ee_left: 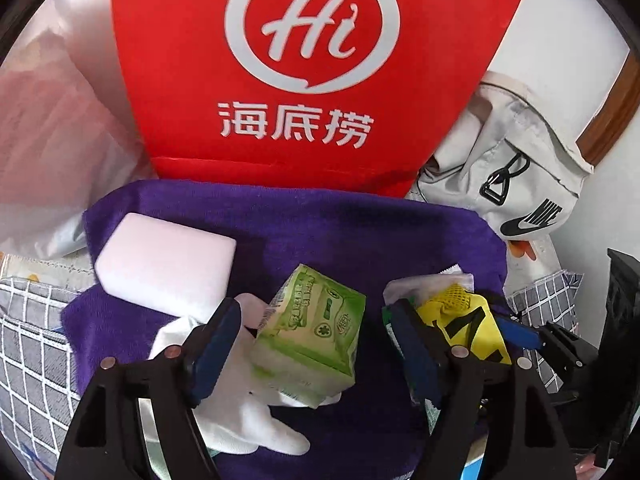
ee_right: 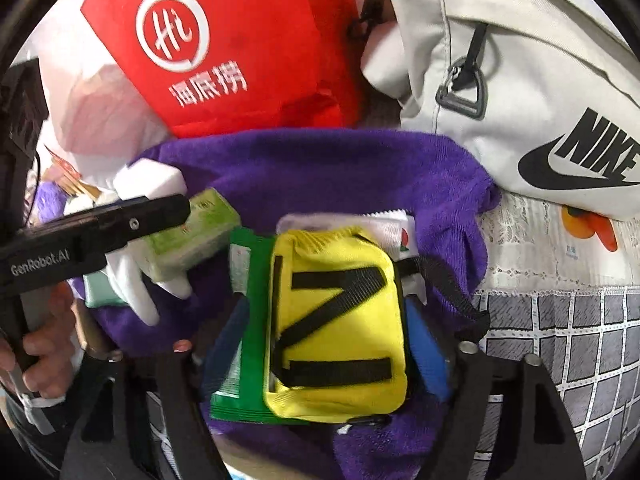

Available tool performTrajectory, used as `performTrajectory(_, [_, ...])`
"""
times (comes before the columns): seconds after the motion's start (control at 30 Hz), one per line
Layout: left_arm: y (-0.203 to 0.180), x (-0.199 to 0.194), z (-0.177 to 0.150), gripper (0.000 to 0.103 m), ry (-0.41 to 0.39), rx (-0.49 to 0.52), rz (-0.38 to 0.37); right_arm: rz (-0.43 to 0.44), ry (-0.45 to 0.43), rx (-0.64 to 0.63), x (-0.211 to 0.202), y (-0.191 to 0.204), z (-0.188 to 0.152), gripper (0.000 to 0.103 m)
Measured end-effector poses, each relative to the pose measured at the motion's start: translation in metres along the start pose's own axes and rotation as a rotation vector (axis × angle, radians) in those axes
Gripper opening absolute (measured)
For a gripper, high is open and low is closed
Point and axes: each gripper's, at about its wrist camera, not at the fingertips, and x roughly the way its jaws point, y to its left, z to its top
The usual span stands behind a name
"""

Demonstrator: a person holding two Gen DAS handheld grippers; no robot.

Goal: Organize soft objects
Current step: 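Open the left tool to drop the tissue pack while the right tool releases the yellow bag, then move the right tool over the bed and grasp a black watch-strap piece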

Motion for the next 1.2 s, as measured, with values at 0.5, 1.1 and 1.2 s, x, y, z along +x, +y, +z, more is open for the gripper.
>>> performTrajectory(0.5, [0.016,-0.084,-0.036,0.076,-0.136,-0.005,0.038,0.009,-0.145,-0.064,-0.085,0.037,-0.011,0.08])
performTrajectory(1.1, [0.08,-0.156,-0.141,0.076,-0.166,-0.1,0.094,0.003,0.031,-0.358,-0.078,0.153,-0.141,0.038])
performTrajectory(1.2, [0.093,-0.158,-0.153,0.076,-0.168,-0.117,0.104,-0.011,0.086,-0.393,-0.06,0.166,-0.154,0.035])
